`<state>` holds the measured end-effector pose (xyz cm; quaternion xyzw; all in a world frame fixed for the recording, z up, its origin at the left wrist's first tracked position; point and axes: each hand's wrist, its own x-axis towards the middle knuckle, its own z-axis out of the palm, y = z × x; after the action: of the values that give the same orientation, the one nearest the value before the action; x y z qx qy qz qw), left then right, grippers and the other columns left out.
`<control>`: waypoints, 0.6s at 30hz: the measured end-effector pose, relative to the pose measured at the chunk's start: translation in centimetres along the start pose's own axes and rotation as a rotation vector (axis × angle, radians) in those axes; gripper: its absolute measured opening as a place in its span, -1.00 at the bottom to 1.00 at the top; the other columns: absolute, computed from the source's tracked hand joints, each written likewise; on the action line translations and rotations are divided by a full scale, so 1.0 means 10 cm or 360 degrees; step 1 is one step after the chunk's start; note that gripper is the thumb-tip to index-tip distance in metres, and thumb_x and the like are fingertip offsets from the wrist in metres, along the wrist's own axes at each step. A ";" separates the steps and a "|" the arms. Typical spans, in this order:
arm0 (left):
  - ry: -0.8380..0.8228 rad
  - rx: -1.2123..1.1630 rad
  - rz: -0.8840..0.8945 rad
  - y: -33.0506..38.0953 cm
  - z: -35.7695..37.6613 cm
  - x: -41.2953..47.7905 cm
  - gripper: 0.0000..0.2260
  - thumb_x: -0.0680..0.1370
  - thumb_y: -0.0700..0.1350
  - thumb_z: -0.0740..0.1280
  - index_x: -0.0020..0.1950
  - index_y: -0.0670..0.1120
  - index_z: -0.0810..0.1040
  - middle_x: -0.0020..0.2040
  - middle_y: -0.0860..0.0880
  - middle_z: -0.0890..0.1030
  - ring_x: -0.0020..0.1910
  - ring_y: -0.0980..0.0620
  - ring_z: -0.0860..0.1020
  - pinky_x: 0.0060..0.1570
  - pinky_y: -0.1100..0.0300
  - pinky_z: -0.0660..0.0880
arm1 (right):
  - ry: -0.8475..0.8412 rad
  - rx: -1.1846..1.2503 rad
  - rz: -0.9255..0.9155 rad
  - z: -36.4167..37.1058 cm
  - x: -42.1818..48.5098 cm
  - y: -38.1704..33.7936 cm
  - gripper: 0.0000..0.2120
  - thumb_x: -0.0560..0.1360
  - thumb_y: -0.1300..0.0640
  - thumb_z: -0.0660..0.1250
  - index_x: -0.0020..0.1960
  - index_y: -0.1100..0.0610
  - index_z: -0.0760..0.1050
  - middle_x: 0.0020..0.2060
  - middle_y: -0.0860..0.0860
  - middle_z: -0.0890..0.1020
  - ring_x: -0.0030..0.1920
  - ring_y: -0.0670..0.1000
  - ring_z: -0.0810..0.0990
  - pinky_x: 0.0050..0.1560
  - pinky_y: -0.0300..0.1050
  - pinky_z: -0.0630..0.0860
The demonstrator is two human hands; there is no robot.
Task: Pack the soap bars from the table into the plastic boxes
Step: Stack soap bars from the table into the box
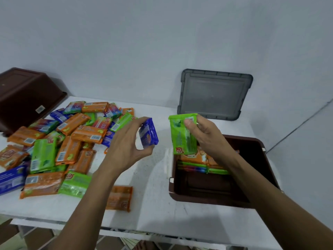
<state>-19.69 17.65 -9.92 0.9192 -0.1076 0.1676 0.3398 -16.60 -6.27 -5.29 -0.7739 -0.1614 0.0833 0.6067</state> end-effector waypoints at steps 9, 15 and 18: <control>0.0107 -0.0601 -0.0108 0.56 0.28 0.12 -0.38 0.39 -0.16 0.53 0.35 0.04 0.31 0.25 0.20 0.47 0.14 0.19 0.52 0.01 0.34 0.50 | 0.0405 0.0229 0.0277 -0.61 -0.31 0.19 -0.87 0.53 0.23 0.37 0.06 0.21 0.50 -0.21 0.15 0.67 -0.25 0.05 0.66 -0.29 -0.02 0.60; 0.0081 -0.1031 -0.0252 0.67 0.53 0.18 -0.36 0.42 -0.27 0.49 0.37 0.05 0.26 0.28 0.10 0.49 0.18 0.11 0.55 0.04 0.23 0.56 | 0.0230 0.0466 0.0547 -0.82 -0.49 0.37 -0.71 0.49 0.47 0.18 0.10 0.26 0.54 -0.04 0.13 0.65 -0.05 0.09 0.69 -0.20 0.00 0.66; 0.0041 -0.1194 -0.0336 0.67 0.66 0.18 -0.38 0.44 -0.30 0.46 0.36 0.08 0.28 0.31 0.03 0.48 0.22 0.08 0.54 0.01 0.21 0.59 | 0.0244 0.0508 0.0553 -0.90 -0.52 0.44 -0.72 0.49 0.50 0.13 0.02 0.29 0.55 -0.06 0.16 0.60 0.02 0.09 0.64 0.02 0.00 0.64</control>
<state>-18.55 8.13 -9.99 0.7349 -0.0621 0.0923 0.6689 -17.86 -17.24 -7.68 -0.6885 0.0359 0.1519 0.7082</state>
